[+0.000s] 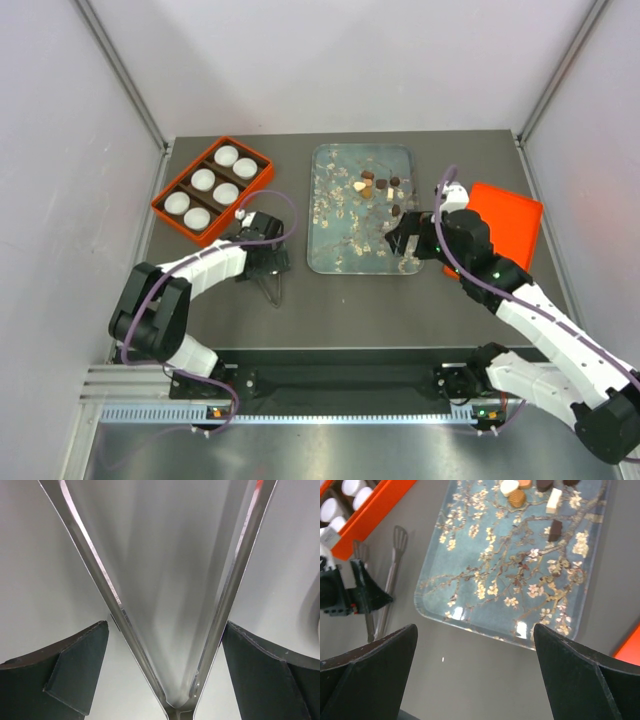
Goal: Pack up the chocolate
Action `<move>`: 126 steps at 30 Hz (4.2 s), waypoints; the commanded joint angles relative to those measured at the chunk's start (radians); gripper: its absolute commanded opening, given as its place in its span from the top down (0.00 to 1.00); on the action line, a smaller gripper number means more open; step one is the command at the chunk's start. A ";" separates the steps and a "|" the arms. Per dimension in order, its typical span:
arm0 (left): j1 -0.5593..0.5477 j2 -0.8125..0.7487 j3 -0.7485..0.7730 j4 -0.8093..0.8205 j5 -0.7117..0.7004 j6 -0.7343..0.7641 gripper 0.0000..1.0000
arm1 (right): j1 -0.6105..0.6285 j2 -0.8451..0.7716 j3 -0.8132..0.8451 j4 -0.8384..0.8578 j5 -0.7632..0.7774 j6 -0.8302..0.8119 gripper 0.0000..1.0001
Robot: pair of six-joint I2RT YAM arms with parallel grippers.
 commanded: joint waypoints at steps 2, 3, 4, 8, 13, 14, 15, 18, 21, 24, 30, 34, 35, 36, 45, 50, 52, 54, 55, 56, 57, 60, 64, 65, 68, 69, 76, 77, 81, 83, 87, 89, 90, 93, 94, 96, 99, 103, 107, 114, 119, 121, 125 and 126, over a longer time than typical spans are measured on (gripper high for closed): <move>-0.002 0.045 0.037 0.003 -0.016 0.008 0.01 | 0.013 -0.098 -0.072 0.135 -0.072 -0.047 0.00; -0.002 0.053 0.036 0.009 -0.011 0.008 0.01 | 0.013 -0.110 -0.079 0.148 -0.077 -0.050 0.00; -0.002 0.062 0.034 0.026 -0.005 0.008 0.01 | 0.013 -0.126 -0.085 0.162 -0.079 -0.050 0.00; -0.002 0.080 0.033 0.041 -0.011 0.002 0.03 | 0.013 -0.140 -0.087 0.162 -0.071 -0.066 0.00; -0.002 0.070 0.021 0.057 -0.034 -0.009 0.04 | 0.011 -0.150 -0.090 0.156 -0.065 -0.073 0.00; -0.002 0.070 0.019 0.055 -0.040 -0.011 0.06 | 0.013 -0.152 -0.090 0.155 -0.063 -0.074 0.00; -0.002 0.071 0.016 0.053 -0.045 -0.012 0.06 | 0.013 -0.152 -0.090 0.156 -0.062 -0.071 0.00; -0.002 0.079 0.011 0.050 -0.045 -0.018 0.09 | 0.013 -0.155 -0.093 0.153 -0.057 -0.070 0.00; -0.002 0.077 0.024 0.026 -0.032 -0.023 0.15 | 0.013 -0.152 -0.085 0.144 -0.051 -0.070 0.00; -0.002 0.051 0.079 -0.054 -0.034 -0.017 0.22 | 0.013 -0.152 -0.071 0.132 -0.054 -0.065 0.00; -0.003 -0.071 0.261 -0.256 -0.043 0.047 0.28 | 0.011 -0.161 -0.057 0.121 -0.069 -0.042 0.00; -0.003 -0.143 0.347 -0.344 -0.042 0.090 0.35 | 0.013 -0.167 -0.060 0.116 -0.073 -0.024 0.00; -0.003 -0.151 0.355 -0.353 -0.040 0.095 0.36 | 0.013 -0.166 -0.063 0.116 -0.074 -0.021 0.00; -0.003 -0.162 0.364 -0.361 -0.034 0.100 0.36 | 0.013 -0.167 -0.062 0.116 -0.077 -0.016 0.00; -0.003 -0.230 0.372 -0.396 0.015 0.110 0.40 | 0.013 -0.161 -0.056 0.110 -0.083 -0.004 0.00; -0.005 -0.228 0.370 -0.396 0.023 0.126 0.43 | 0.013 -0.158 -0.059 0.109 -0.080 -0.002 0.00; -0.005 -0.219 0.373 -0.396 0.028 0.132 0.44 | 0.014 -0.155 -0.060 0.109 -0.082 -0.002 0.00; -0.017 -0.208 0.389 -0.393 0.028 0.139 0.44 | 0.013 -0.155 -0.060 0.104 -0.079 -0.004 0.00; -0.023 -0.202 0.398 -0.387 0.026 0.143 0.45 | 0.013 -0.153 -0.059 0.104 -0.080 -0.005 0.00; -0.041 -0.194 0.431 -0.379 0.029 0.149 0.45 | 0.011 -0.155 -0.057 0.103 -0.077 -0.008 0.00; -0.058 -0.168 0.455 -0.372 0.026 0.164 0.45 | 0.013 -0.156 -0.056 0.101 -0.077 -0.010 0.00; -0.130 -0.104 0.588 -0.361 -0.005 0.193 0.46 | 0.013 -0.164 -0.050 0.087 -0.069 -0.017 0.00; -0.230 0.043 0.751 -0.307 0.014 0.233 0.47 | 0.013 -0.195 -0.051 0.063 -0.016 -0.014 0.00; -0.245 0.066 0.798 -0.298 0.027 0.241 0.47 | 0.013 -0.207 -0.053 0.057 0.022 -0.005 0.00; -0.304 0.163 0.878 -0.264 0.043 0.276 0.47 | 0.013 -0.238 -0.050 0.038 0.097 0.007 0.00; -0.316 0.207 0.893 -0.256 0.043 0.281 0.47 | 0.013 -0.244 -0.039 0.030 0.121 0.012 0.00; -0.403 0.361 0.938 -0.111 0.051 0.273 0.49 | 0.013 -0.291 0.001 -0.045 0.274 -0.013 0.00; -0.408 0.379 0.947 -0.103 0.043 0.273 0.49 | 0.013 -0.299 0.002 -0.048 0.283 -0.014 0.00; -0.422 0.471 0.995 -0.083 0.070 0.271 0.48 | 0.013 -0.313 -0.004 -0.062 0.294 -0.017 0.00; -0.437 0.491 1.001 -0.071 0.074 0.275 0.48 | 0.013 -0.311 -0.004 -0.063 0.302 -0.022 0.00; -0.447 0.510 0.992 -0.046 0.081 0.273 0.46 | 0.013 -0.310 -0.004 -0.065 0.317 -0.033 0.00; -0.447 0.527 0.990 -0.045 0.078 0.273 0.46 | 0.013 -0.305 -0.004 -0.066 0.319 -0.036 0.00; -0.447 0.531 0.990 -0.045 0.080 0.273 0.46 | 0.013 -0.304 -0.002 -0.066 0.319 -0.037 0.00; -0.448 0.545 0.981 -0.022 0.098 0.273 0.45 | 0.013 -0.302 -0.001 -0.066 0.323 -0.045 0.00; -0.447 0.551 0.978 -0.017 0.100 0.268 0.45 | 0.013 -0.305 -0.002 -0.066 0.328 -0.048 0.00; -0.447 0.560 0.978 -0.017 0.100 0.264 0.45 | 0.013 -0.305 -0.004 -0.066 0.331 -0.054 0.00; -0.447 0.580 0.975 -0.019 0.093 0.259 0.45 | 0.011 -0.313 -0.005 -0.072 0.334 -0.056 0.00; -0.447 0.596 0.963 -0.020 0.089 0.248 0.47 | 0.013 -0.319 -0.008 -0.078 0.339 -0.059 0.00; -0.447 0.594 0.953 -0.025 0.089 0.242 0.50 | 0.013 -0.317 -0.007 -0.080 0.339 -0.059 0.00; -0.447 0.496 0.947 -0.094 0.078 0.218 0.63 | 0.013 -0.313 0.002 -0.088 0.332 -0.054 0.00; -0.442 0.390 0.913 -0.130 0.072 0.212 0.67 | 0.011 -0.314 -0.002 -0.091 0.320 -0.036 0.00; -0.436 0.347 0.921 -0.178 0.063 0.207 0.67 | 0.013 -0.314 -0.005 -0.091 0.311 -0.030 0.00; -0.378 0.286 0.991 -0.279 0.005 0.218 0.66 | 0.013 -0.314 -0.008 -0.088 0.287 -0.024 0.00; -0.359 0.271 1.005 -0.304 -0.003 0.234 0.66 | 0.013 -0.314 -0.013 -0.088 0.277 -0.025 0.00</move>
